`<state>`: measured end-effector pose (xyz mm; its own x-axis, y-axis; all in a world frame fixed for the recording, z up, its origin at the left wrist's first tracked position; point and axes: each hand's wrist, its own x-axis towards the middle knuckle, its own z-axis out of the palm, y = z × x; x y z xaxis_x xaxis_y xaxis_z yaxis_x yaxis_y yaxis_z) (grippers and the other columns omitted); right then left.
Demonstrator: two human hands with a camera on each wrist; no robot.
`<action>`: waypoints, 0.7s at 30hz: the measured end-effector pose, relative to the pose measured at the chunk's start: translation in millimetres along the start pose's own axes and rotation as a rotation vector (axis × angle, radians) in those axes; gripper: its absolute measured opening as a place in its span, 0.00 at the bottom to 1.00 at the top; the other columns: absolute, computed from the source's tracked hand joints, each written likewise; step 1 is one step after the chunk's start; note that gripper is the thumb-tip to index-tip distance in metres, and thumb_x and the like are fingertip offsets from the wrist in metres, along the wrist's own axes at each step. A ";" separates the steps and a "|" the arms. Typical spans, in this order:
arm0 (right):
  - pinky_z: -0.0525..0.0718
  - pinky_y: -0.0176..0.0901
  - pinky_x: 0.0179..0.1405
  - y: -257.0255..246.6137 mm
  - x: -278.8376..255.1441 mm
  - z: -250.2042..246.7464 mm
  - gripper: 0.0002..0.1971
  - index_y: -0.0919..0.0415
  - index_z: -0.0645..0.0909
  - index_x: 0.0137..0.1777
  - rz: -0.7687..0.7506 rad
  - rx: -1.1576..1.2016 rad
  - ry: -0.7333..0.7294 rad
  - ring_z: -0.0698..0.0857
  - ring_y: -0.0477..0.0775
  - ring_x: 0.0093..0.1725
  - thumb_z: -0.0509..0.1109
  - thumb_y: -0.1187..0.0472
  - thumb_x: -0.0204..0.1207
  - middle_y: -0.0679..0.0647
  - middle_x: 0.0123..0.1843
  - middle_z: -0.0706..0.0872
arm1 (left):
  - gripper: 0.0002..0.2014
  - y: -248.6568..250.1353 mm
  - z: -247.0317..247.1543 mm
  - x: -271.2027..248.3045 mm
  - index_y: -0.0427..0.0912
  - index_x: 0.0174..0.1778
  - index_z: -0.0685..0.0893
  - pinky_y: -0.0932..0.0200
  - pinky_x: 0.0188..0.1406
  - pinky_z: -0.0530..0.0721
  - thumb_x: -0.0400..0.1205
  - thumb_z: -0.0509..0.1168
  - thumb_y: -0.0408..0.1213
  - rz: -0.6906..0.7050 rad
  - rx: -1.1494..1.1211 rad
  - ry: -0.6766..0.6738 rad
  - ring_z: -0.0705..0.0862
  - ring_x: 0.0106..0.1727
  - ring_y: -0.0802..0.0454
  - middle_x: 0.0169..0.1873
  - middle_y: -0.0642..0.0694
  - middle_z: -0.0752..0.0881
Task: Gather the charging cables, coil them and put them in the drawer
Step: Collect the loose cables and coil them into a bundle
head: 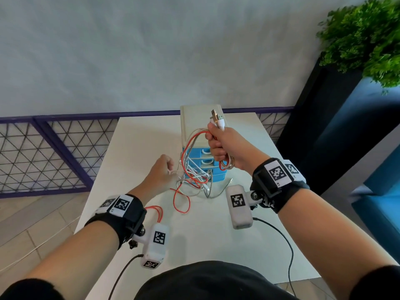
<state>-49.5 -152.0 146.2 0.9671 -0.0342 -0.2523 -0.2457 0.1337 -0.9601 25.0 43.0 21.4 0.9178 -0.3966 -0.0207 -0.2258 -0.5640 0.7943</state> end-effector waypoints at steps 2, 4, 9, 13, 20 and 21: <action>0.63 0.34 0.18 -0.4 -1.2 1.1 0.19 0.57 0.72 0.37 -0.004 0.030 -0.013 0.63 0.42 0.17 0.57 0.48 0.86 0.47 0.23 0.65 | 0.22 -1.5 3.6 -3.2 0.47 0.56 0.69 0.57 0.48 0.78 0.72 0.72 0.40 -0.063 0.017 -0.208 0.81 0.49 0.49 0.45 0.48 0.80; 0.63 0.33 0.17 -1.6 -2.3 3.0 0.18 0.57 0.72 0.37 -0.014 0.057 -0.026 0.63 0.42 0.17 0.57 0.48 0.86 0.47 0.23 0.65 | 0.22 2.1 9.1 -6.7 0.47 0.61 0.67 0.61 0.45 0.80 0.77 0.71 0.42 -0.089 -0.034 -0.314 0.84 0.47 0.53 0.43 0.49 0.83; 0.60 0.32 0.13 -13.9 -4.4 -1.4 0.19 0.57 0.70 0.36 -0.077 0.173 0.053 0.61 0.42 0.15 0.56 0.50 0.87 0.45 0.21 0.64 | 0.01 -2.5 8.4 -7.2 0.40 0.49 0.74 0.58 0.32 0.81 0.84 0.60 0.32 -0.006 -0.026 -0.380 0.83 0.36 0.45 0.33 0.46 0.85; 0.60 0.32 0.13 -25.4 -7.8 -11.5 0.20 0.57 0.70 0.35 -0.139 0.246 0.129 0.60 0.42 0.15 0.55 0.48 0.87 0.45 0.20 0.62 | 0.05 -18.2 0.4 -10.2 0.43 0.40 0.77 0.58 0.31 0.81 0.82 0.63 0.31 -0.132 0.051 -0.349 0.79 0.26 0.47 0.31 0.44 0.84; 0.61 0.33 0.11 -24.3 -7.0 -11.5 0.20 0.57 0.70 0.34 -0.200 0.326 0.199 0.60 0.42 0.14 0.56 0.48 0.87 0.46 0.19 0.63 | 0.07 -23.8 -2.8 -8.4 0.32 0.35 0.82 0.62 0.17 0.82 0.78 0.63 0.30 -0.388 0.128 -0.171 0.79 0.15 0.50 0.23 0.40 0.85; 0.61 0.33 0.11 -23.2 -6.8 -11.9 0.20 0.57 0.70 0.34 -0.182 0.302 0.197 0.60 0.42 0.14 0.55 0.48 0.87 0.46 0.19 0.63 | 0.07 -23.2 -2.7 -7.7 0.32 0.37 0.80 0.61 0.18 0.82 0.79 0.63 0.32 -0.388 0.137 -0.175 0.80 0.15 0.49 0.24 0.39 0.85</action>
<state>-51.1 -166.6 168.7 0.9544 -0.2698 -0.1277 -0.0123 0.3920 -0.9199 24.0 61.0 4.7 0.8767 -0.2462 -0.4132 0.0727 -0.7814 0.6198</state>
